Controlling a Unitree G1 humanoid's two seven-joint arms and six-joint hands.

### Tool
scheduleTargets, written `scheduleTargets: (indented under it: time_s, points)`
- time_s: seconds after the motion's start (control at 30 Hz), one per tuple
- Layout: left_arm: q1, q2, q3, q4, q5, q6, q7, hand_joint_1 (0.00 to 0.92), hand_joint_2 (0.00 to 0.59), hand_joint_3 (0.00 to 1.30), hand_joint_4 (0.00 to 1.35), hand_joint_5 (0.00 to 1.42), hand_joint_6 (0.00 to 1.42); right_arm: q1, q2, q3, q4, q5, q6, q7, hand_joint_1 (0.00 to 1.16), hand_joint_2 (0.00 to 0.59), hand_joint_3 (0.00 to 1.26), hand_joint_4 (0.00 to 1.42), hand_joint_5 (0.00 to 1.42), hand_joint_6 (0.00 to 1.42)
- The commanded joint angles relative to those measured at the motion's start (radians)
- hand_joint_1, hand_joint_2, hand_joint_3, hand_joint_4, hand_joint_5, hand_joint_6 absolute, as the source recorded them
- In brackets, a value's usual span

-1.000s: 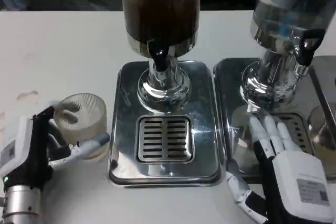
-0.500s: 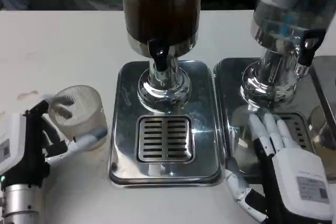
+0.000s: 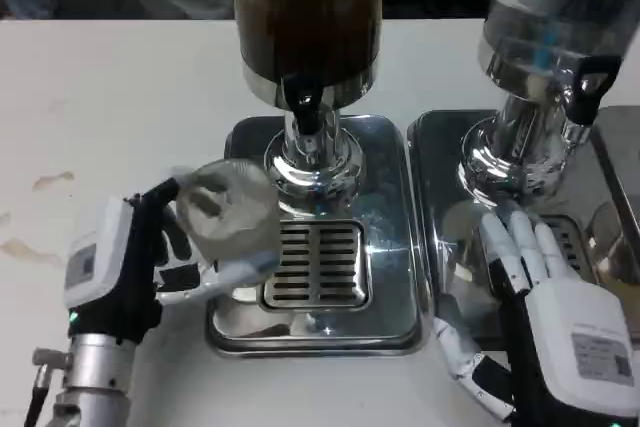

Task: Grasp the cup under the faucet to collect the drink, then remove the cup.

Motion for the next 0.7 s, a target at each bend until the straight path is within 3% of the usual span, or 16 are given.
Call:
scheduleTargets:
  time_s: [0.03,0.4,0.7]
  points:
    - [-0.076,-0.019,-0.033,0.024,0.025,0.005,-0.017,0.697,0.0,0.83,0.98,1.07,1.23,-0.004,0.004,-0.011,0.004,0.011,-0.005,-0.028,0.39,0.458,0.09,0.0,0.04,0.22]
    - [-0.177,-0.083,-0.105,0.101,0.058,0.048,-0.033,0.704,0.0,0.85,1.0,1.08,1.25,0.009,0.019,-0.014,-0.008,0.004,0.004,-0.032,0.38,0.463,0.08,0.0,0.04,0.23]
    - [-0.185,-0.105,-0.158,0.127,0.096,0.073,0.018,0.725,0.0,0.86,1.01,1.1,1.25,0.02,0.033,-0.018,-0.017,-0.001,0.011,-0.036,0.37,0.464,0.08,0.0,0.04,0.23]
